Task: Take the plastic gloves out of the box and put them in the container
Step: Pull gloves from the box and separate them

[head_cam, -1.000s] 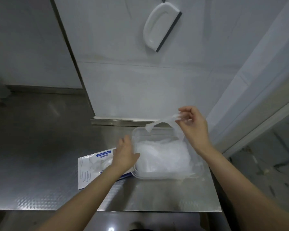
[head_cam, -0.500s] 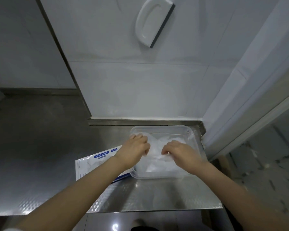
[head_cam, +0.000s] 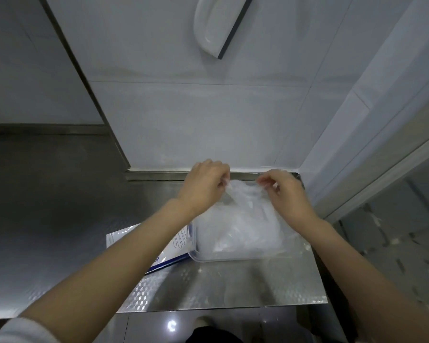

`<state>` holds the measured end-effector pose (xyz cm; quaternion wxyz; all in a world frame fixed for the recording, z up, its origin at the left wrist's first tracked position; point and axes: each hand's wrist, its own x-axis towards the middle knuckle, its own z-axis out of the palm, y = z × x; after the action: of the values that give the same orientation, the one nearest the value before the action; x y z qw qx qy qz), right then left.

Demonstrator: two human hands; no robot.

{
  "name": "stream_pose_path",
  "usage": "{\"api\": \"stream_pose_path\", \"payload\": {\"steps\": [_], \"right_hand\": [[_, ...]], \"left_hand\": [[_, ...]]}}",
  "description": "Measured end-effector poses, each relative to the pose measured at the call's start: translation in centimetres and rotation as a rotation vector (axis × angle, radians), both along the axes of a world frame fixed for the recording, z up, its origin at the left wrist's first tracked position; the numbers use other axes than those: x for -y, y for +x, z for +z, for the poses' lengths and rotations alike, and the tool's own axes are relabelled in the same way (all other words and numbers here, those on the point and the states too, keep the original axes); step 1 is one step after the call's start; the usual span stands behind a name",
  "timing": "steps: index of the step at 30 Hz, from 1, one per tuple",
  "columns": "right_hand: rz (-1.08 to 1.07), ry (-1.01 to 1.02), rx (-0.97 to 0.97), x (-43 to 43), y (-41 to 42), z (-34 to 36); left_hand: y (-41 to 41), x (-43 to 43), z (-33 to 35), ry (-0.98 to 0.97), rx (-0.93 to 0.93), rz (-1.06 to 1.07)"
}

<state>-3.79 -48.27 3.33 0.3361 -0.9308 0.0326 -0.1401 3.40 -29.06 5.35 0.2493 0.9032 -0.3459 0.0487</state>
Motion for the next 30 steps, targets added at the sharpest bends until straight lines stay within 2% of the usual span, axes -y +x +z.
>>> {"api": "stream_pose_path", "payload": {"steps": [3,6,9,12,15,21,24,26,28,30], "right_hand": [[-0.036,-0.026,0.24,0.3,-1.0,1.7],[0.087,-0.184,0.353,0.5,-2.8,1.1],[0.197,-0.296,0.122,0.4,-3.9,-1.1],[0.234,-0.366,-0.219,-0.2,-4.1,-3.0],[0.302,-0.421,-0.427,-0.6,-3.2,-4.7],[0.378,-0.39,-0.732,-1.1,-0.9,-6.4],[0.437,-0.274,-0.893,-0.6,0.0,-5.8],[0.368,-0.174,-0.819,-0.5,0.5,-4.9],[0.234,-0.131,-0.556,-0.9,0.7,-4.5],[0.216,-0.194,-0.399,-1.6,0.7,-5.1]], "left_hand": [[-0.2,-0.6,1.5,-0.139,0.109,-0.052],[-1.1,-1.7,1.1,-0.143,0.174,-0.112],[-1.5,-2.9,-1.4,0.035,0.175,-0.221],[-1.9,-3.0,-4.3,0.382,0.106,-0.324],[-2.0,-2.3,-6.6,0.649,0.036,-0.328],[-1.6,0.0,-7.7,0.979,-0.115,-0.346],[-1.5,0.7,-7.6,0.994,-0.18,-0.269],[-1.5,1.0,-7.5,0.862,-0.141,-0.191],[-1.7,1.3,-7.8,0.707,-0.124,-0.111],[-2.1,1.8,-8.6,0.653,-0.133,-0.08]]}}
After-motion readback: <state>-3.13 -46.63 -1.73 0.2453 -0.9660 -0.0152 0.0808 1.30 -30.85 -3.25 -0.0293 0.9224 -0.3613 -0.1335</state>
